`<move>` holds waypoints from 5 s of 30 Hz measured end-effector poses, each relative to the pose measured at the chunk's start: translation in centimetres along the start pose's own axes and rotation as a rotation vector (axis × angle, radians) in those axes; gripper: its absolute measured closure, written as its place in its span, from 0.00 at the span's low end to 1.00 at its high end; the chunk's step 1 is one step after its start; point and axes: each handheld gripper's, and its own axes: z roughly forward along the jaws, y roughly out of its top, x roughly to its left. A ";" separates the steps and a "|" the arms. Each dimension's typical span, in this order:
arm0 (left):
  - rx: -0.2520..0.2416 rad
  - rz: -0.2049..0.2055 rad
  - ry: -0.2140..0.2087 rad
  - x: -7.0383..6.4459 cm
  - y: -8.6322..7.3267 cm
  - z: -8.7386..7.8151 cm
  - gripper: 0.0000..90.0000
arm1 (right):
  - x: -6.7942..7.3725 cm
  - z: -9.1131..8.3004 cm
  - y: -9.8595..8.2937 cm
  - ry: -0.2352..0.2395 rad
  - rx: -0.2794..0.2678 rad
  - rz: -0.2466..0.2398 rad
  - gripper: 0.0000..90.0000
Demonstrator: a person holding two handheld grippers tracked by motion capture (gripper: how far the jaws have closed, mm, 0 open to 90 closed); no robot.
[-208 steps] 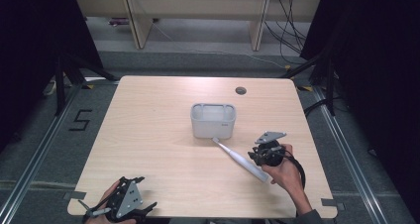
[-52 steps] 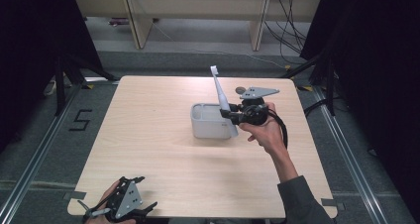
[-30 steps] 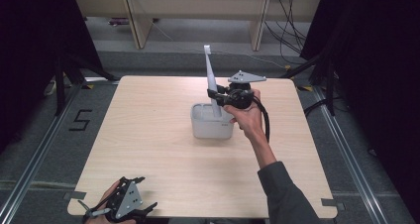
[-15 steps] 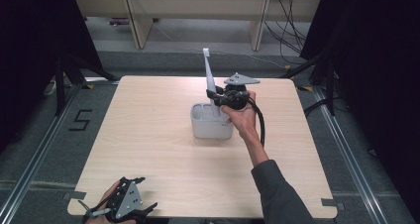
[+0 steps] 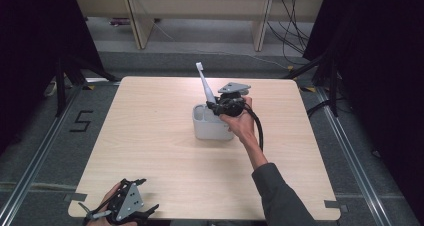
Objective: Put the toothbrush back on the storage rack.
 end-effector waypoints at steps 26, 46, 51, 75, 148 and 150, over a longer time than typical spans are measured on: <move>0.003 0.020 0.001 0.0 0.0 -0.1 0.17 | 0.1 1.7 -1.0 -0.013 0.205 -0.019 0.74; 0.013 0.031 0.011 0.0 -0.1 -0.1 0.17 | -0.3 2.0 -1.5 0.005 0.295 -0.066 0.74; -0.009 0.017 0.010 0.0 0.0 -0.1 0.17 | -0.2 2.0 -1.5 0.006 0.294 -0.059 0.73; 0.007 0.022 0.002 0.0 0.0 -0.1 0.17 | -0.4 -1.9 -0.7 0.031 0.188 -0.006 0.65; -0.010 -0.013 0.006 0.0 0.0 -0.2 0.17 | 2.5 -10.8 -7.2 0.030 0.027 0.060 0.18; -0.005 -0.005 0.009 0.0 0.0 -0.1 0.17 | 2.9 -10.8 -7.5 0.045 0.028 0.064 0.18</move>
